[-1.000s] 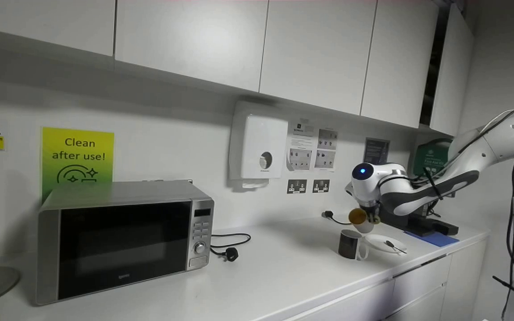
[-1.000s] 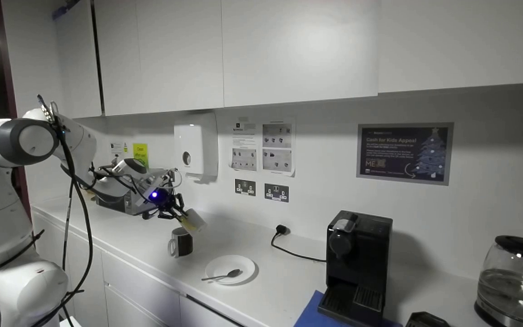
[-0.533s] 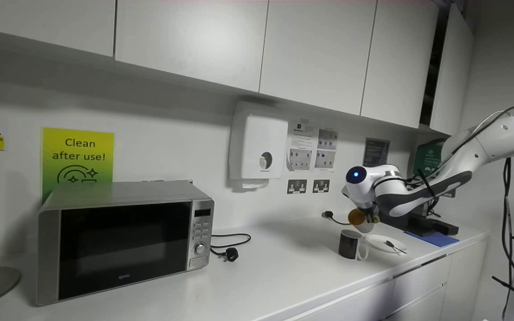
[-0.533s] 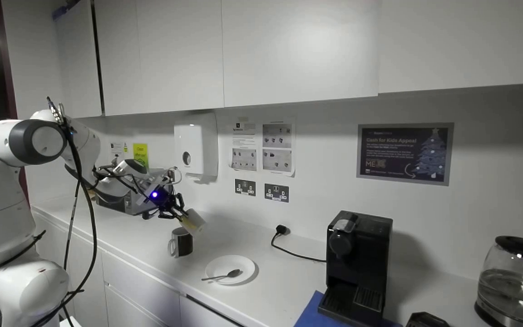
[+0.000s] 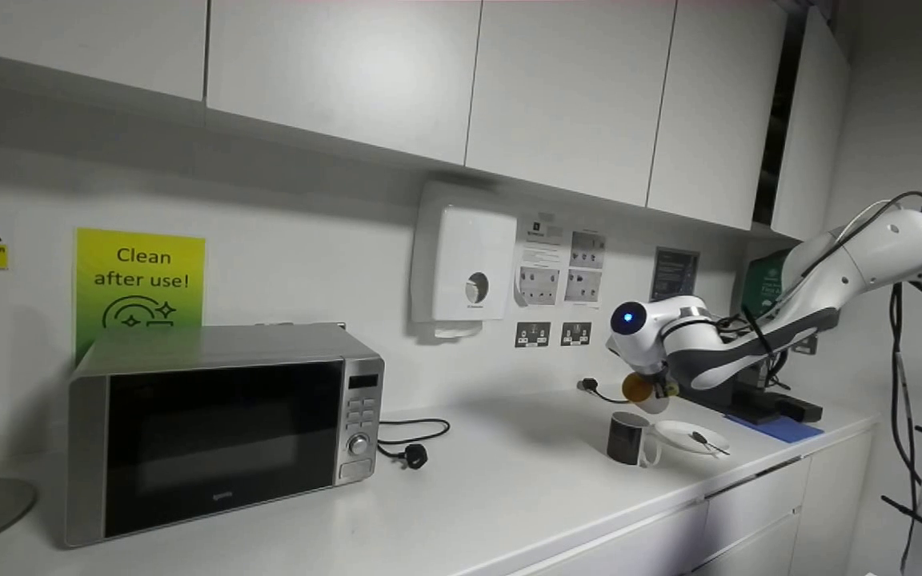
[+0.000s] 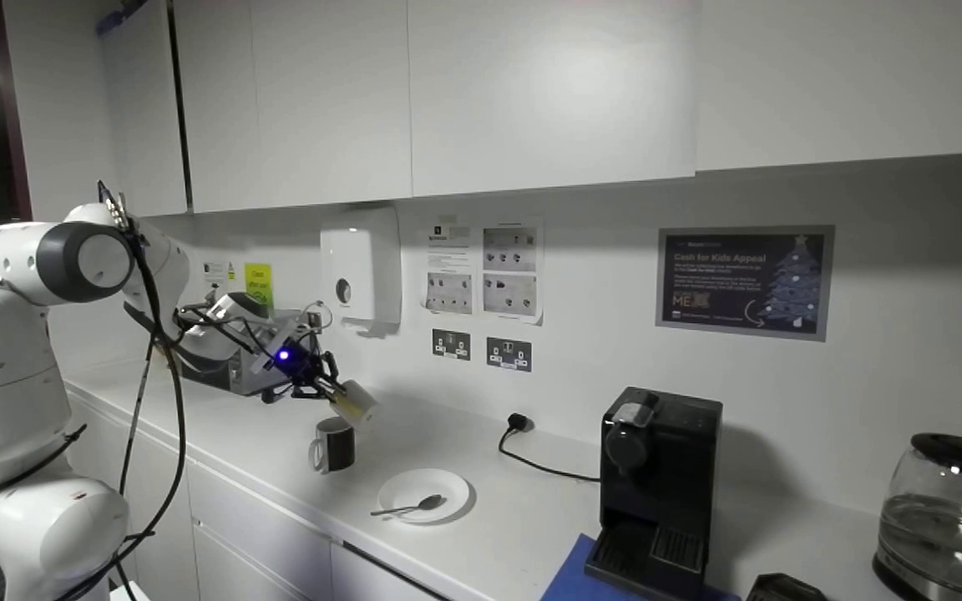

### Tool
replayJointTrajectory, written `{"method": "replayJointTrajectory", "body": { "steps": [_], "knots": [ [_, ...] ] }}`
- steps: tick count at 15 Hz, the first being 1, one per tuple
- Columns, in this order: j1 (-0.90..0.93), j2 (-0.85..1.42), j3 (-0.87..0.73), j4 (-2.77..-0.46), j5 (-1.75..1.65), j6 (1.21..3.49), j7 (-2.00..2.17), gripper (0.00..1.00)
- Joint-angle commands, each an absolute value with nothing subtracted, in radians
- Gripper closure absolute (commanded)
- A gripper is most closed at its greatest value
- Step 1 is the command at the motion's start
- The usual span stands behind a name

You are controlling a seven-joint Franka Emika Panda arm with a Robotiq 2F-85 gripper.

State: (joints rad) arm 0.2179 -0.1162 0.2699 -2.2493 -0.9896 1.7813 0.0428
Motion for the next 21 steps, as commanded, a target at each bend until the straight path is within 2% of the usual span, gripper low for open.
{"method": "replayJointTrajectory", "body": {
  "steps": [1, 21],
  "knots": [
    [0.238, -0.091, 0.278, -2.193, -1.034, 1.694, 0.018, 0.96],
    [0.292, -0.021, 0.307, -2.144, -1.102, 1.461, -0.023, 0.96]
  ]
}}
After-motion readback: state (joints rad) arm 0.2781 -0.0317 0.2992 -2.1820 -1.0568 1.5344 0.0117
